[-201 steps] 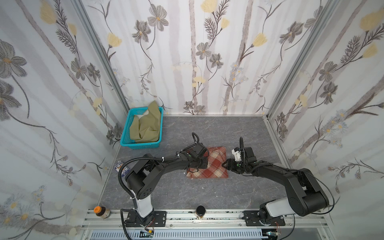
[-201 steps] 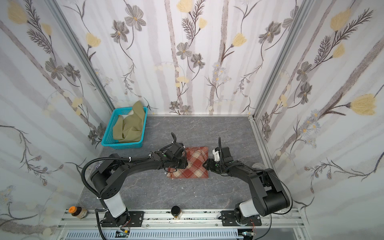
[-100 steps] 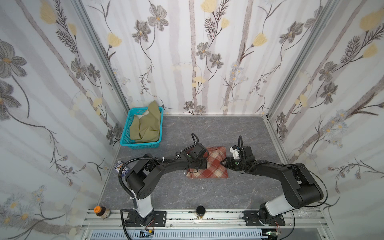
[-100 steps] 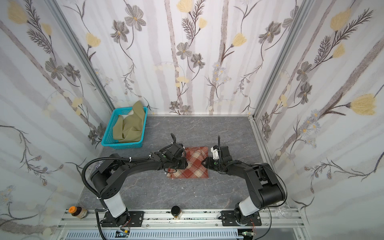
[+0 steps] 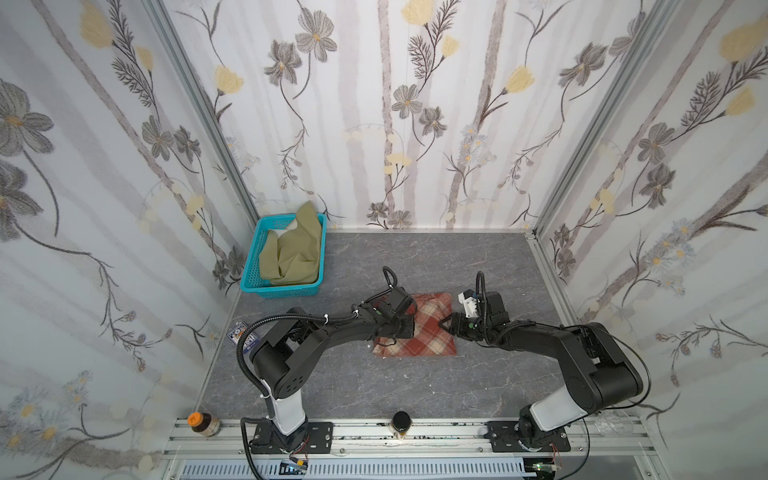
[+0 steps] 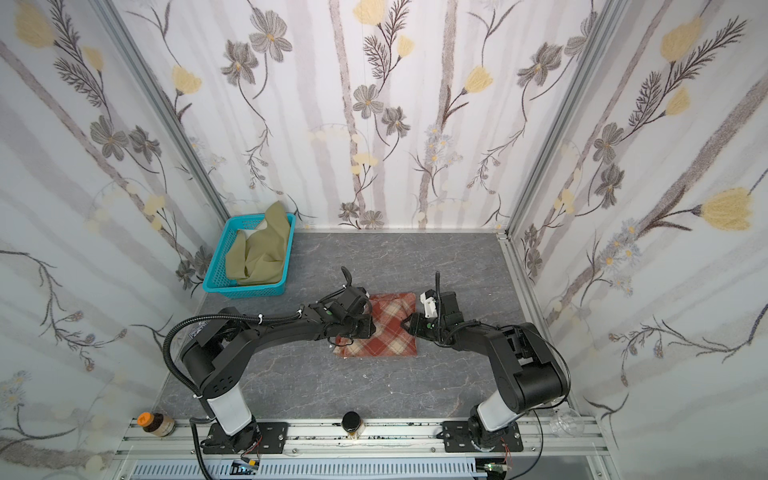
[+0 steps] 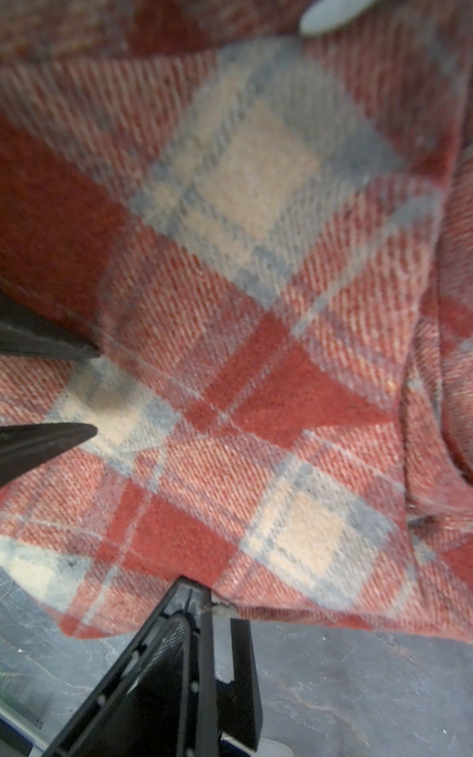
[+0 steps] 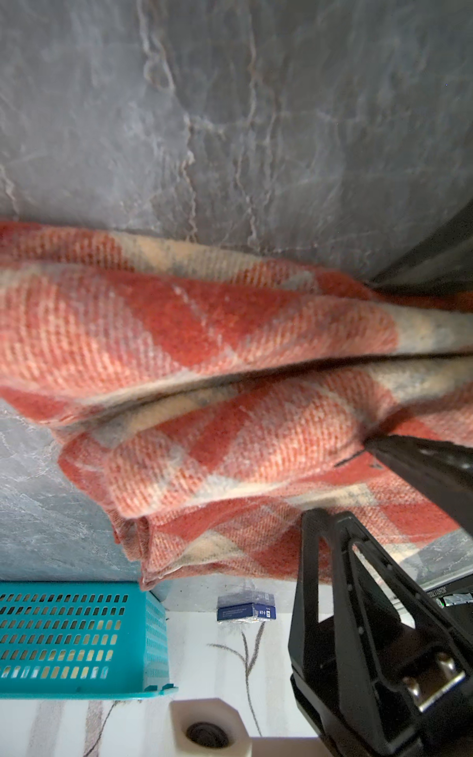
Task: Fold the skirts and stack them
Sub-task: 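Hold the folded skirt's sides with both grippers and flatten it, then drag the plaid skirt to the far corner with the right gripper while the left releases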
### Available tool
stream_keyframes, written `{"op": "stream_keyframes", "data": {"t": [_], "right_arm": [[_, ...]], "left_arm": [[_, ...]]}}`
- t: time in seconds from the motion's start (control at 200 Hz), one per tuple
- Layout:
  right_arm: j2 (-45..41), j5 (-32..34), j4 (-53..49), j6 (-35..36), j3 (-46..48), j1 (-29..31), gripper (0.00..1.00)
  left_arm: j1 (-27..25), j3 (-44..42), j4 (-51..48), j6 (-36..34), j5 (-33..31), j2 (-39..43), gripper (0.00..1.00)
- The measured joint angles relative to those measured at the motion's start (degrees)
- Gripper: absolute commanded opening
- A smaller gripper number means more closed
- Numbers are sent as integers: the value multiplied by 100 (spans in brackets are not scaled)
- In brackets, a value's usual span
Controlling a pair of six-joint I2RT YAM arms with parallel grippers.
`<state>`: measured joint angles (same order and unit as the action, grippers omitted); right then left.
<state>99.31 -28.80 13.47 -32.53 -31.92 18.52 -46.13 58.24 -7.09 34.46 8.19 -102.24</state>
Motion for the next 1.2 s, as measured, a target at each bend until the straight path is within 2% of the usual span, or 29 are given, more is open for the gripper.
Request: {"op": "stream_keyframes", "data": {"t": [0.075, 0.23, 0.405, 0.685, 0.964, 1.199], "right_arm": [[57, 46, 39, -24, -2, 28, 36], [83, 175, -96, -151, -2, 63, 0], [-146, 352, -654, -221, -293, 70, 0], [-136, 671, -1965, 463, -1733, -98, 0], [295, 933, -2935, 1123, -2662, -634, 0], [1056, 984, -3506, 1661, -3729, -1115, 0]], "left_arm": [[0, 0, -2, 0, 0, 0, 30], [0, -9, -7, 2, 2, 31, 30], [17, -9, -22, 9, -26, 184, 30], [389, -94, 2, 66, -74, 846, 31], [767, -470, -15, 116, -157, 1593, 33], [916, -629, -17, 116, -192, 1735, 33]]}}
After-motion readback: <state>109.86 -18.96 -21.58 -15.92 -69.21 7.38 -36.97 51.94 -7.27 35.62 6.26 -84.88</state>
